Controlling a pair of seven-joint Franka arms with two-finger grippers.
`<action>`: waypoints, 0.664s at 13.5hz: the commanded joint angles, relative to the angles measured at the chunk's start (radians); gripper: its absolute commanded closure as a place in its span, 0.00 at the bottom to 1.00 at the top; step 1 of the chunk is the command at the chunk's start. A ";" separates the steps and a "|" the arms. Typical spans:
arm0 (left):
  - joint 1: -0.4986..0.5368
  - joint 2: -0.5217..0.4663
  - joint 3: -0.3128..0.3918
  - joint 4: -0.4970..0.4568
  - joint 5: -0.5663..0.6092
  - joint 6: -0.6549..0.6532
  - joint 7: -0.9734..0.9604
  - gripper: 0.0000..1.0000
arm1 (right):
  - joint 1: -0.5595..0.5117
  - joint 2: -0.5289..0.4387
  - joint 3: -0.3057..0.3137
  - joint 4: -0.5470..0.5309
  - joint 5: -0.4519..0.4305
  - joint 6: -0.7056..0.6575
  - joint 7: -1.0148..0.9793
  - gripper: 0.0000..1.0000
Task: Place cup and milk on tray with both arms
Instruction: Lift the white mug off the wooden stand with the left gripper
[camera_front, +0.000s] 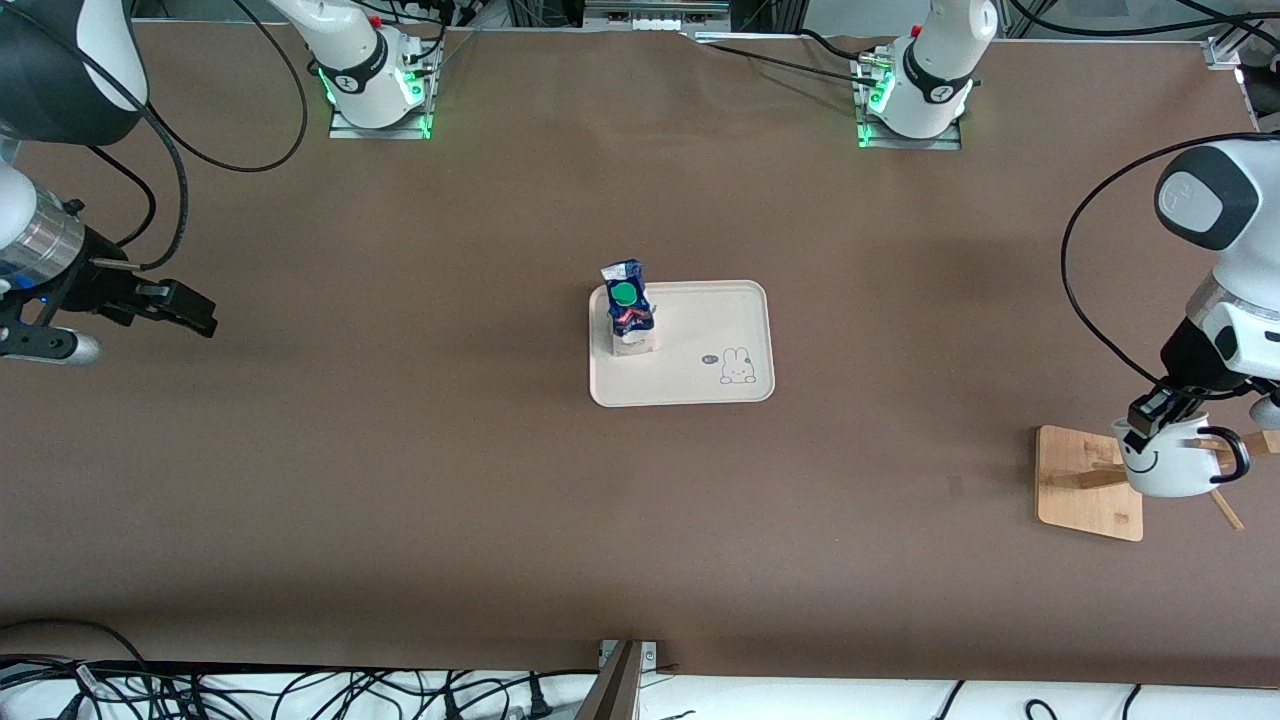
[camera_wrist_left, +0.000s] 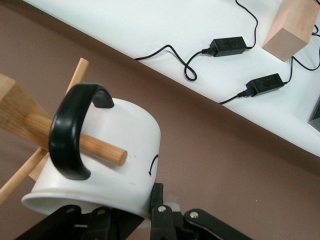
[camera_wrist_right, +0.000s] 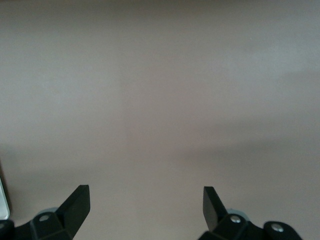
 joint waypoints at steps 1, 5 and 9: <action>0.003 -0.049 -0.035 0.011 0.009 -0.104 0.006 1.00 | -0.006 0.003 -0.014 0.045 -0.008 -0.051 -0.017 0.00; 0.003 -0.079 -0.091 0.118 0.011 -0.424 0.006 1.00 | -0.006 0.002 -0.020 0.071 -0.002 -0.092 -0.022 0.00; 0.001 -0.075 -0.114 0.256 0.011 -0.763 0.006 1.00 | -0.004 -0.021 -0.013 0.083 0.009 -0.129 -0.022 0.00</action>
